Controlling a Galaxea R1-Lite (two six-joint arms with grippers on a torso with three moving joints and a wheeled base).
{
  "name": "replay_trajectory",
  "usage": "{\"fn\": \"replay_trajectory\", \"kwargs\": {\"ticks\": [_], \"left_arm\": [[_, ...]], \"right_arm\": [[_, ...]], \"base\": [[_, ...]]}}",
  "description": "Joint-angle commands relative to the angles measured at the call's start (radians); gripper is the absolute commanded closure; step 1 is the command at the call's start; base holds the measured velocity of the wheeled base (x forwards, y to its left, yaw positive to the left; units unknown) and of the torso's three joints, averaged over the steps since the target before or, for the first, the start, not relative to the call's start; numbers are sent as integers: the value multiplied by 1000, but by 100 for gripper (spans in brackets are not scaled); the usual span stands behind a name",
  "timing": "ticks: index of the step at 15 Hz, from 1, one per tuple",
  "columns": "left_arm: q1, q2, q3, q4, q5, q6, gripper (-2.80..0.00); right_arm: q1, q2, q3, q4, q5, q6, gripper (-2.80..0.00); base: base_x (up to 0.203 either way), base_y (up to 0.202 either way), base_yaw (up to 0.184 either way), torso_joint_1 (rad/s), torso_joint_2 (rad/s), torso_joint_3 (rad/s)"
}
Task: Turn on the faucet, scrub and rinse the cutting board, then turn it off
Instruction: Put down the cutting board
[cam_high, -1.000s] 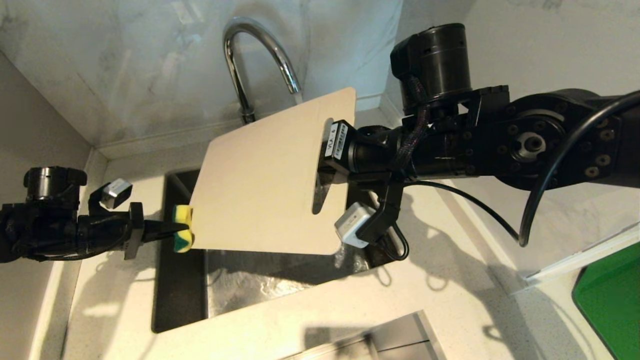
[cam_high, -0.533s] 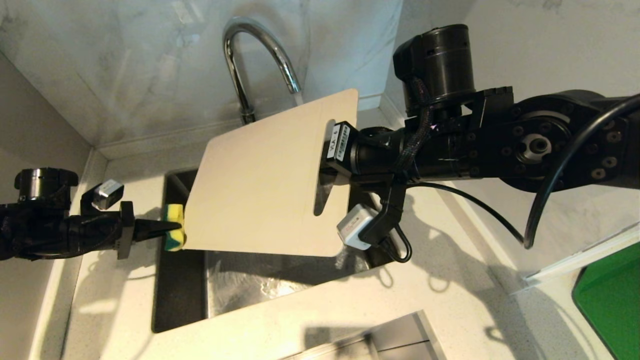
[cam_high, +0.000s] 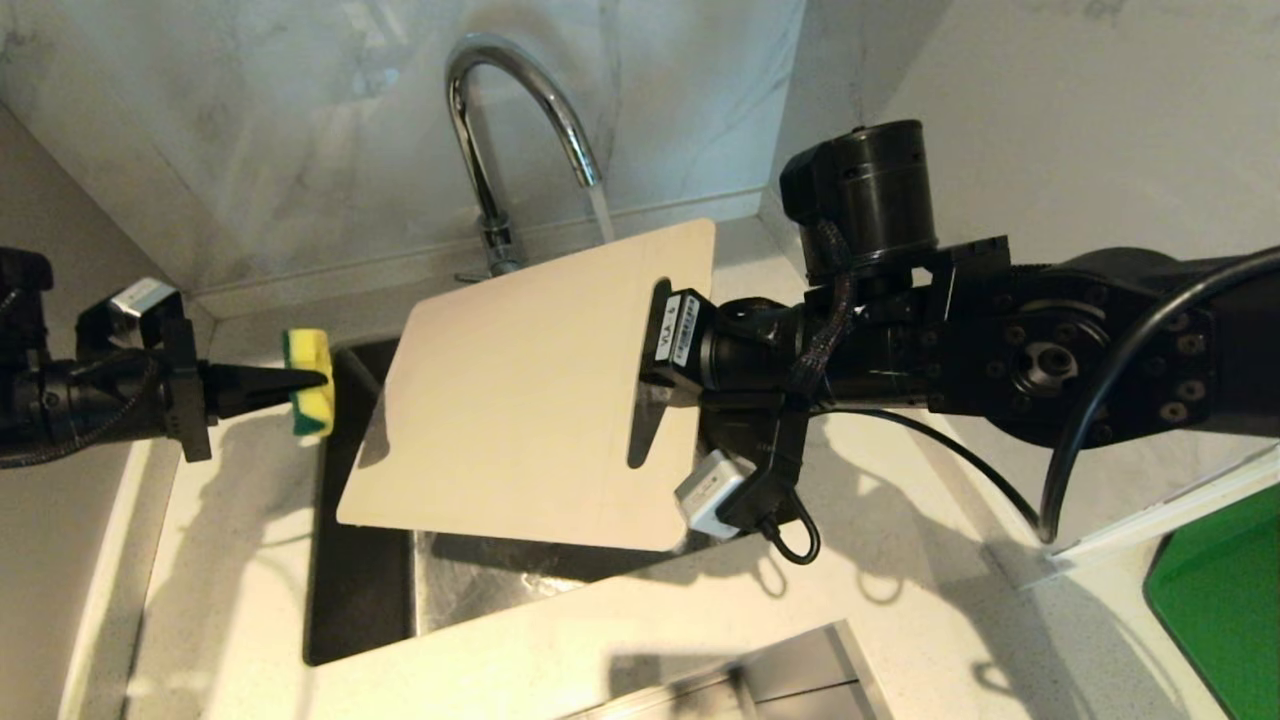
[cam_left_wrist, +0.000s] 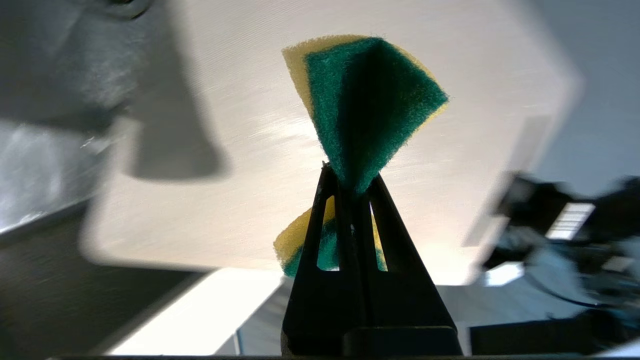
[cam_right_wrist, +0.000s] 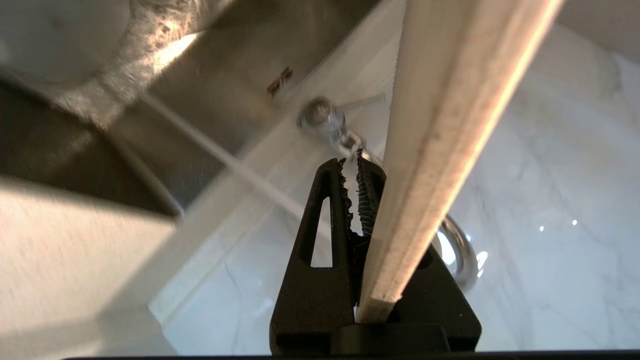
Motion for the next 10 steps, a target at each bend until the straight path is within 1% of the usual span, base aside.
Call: {"fn": "replay_trajectory", "kwargs": {"ticks": [1,3,6,8,10], "left_arm": [[-22,-114,-63,82,-2,-14,0],[-39,-154,-80,126,14,-16,0],[-45,-197,-91,196,41,-14,0],[-45,-217,-95,230,42,-10,0],[-45,-239,-95,258,42,-10,0]], "right_arm": [[0,-9,70,-64,9,-3,0],[1,-20,150,-124,10,28,0],[1,-45,290,-262,16,64,0],[1,-97,388,-310,17,91,0],[1,-171,482,-347,15,101,0]], "base": [[0,0,0,0,0,0],[0,0,0,0,0,0],[0,0,0,0,0,0],[0,0,0,0,0,0],[0,0,0,0,0,0]]}}
